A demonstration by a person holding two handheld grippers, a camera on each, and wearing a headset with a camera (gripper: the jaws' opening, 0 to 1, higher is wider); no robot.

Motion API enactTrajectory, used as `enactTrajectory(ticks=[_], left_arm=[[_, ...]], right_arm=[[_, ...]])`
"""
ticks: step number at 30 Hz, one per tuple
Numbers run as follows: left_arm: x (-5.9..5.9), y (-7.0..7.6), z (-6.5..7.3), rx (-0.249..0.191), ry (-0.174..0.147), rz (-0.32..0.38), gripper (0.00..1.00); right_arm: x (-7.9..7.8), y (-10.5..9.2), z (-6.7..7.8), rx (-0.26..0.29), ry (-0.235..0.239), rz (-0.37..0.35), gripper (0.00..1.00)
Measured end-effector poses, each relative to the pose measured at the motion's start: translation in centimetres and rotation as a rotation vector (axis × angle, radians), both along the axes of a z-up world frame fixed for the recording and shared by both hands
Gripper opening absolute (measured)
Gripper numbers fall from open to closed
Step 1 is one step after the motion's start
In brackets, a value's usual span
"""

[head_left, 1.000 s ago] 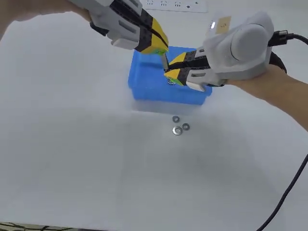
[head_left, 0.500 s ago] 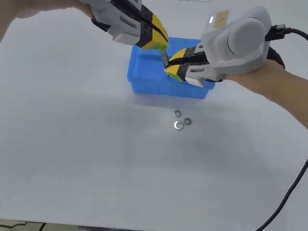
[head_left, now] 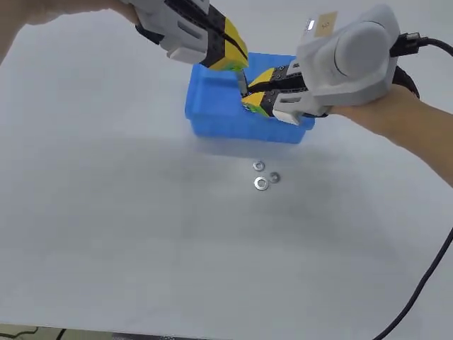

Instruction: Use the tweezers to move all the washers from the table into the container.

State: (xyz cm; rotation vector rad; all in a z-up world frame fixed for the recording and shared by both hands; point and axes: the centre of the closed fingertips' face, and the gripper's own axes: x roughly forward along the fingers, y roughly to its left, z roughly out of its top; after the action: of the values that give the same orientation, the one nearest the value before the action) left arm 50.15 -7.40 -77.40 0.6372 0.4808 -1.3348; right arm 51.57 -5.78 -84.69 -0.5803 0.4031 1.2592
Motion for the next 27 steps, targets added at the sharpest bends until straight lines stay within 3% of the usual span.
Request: enactTrajectory(ticks=[14,27], left_arm=[[-0.9,-0.1,1.1,-0.003,-0.006,-0.018,0.05],[-2.7,-0.3,4.4,-0.028,-0.071,-0.05,0.05]], right_arm=[[-0.6,0.1,1.1,0.013,-0.021,0.005,0.1],[-1.8,-0.1,4.5,0.047,-0.09,0.014,0.1]])
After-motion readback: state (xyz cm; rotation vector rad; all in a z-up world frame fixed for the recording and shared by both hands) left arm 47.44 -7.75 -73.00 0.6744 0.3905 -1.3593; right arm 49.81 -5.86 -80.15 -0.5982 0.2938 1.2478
